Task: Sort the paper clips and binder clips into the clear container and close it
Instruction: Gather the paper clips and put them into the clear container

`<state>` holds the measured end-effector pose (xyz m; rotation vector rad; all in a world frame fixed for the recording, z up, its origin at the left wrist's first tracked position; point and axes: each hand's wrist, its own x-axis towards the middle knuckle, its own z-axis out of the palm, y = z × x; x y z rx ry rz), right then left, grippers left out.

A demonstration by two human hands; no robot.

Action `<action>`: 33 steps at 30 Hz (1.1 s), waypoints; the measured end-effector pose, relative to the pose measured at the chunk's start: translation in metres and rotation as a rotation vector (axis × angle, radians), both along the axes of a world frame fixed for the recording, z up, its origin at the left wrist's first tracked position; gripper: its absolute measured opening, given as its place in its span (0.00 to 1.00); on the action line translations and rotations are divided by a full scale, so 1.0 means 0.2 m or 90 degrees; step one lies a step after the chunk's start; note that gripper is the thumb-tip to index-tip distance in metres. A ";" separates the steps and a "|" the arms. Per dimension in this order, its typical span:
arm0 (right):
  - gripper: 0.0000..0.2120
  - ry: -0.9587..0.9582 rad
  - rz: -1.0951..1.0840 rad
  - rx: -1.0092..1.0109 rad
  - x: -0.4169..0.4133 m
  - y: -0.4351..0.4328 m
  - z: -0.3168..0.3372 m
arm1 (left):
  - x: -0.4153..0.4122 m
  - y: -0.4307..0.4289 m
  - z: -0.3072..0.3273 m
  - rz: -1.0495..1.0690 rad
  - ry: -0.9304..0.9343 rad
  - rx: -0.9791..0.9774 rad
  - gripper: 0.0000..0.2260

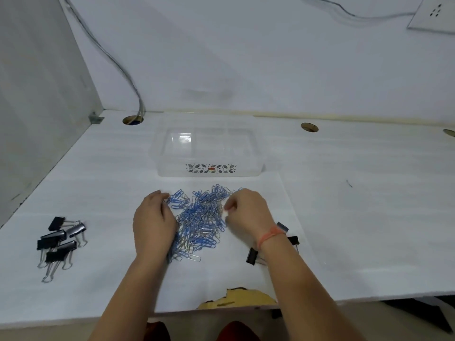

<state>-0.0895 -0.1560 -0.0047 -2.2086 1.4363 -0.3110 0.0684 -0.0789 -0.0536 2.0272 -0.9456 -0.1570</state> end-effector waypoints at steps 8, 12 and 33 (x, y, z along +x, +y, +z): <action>0.14 0.002 -0.097 -0.039 0.06 -0.18 -0.05 | 0.03 -0.05 -0.02 -0.030 0.005 -0.014 0.13; 0.15 -0.004 -0.004 -0.057 0.18 -0.05 -0.11 | 0.04 -0.07 -0.01 -0.090 0.160 -0.058 0.13; 0.17 -0.075 0.036 -0.047 0.39 -0.15 -0.15 | 0.15 -0.12 0.01 -0.119 0.056 -0.021 0.19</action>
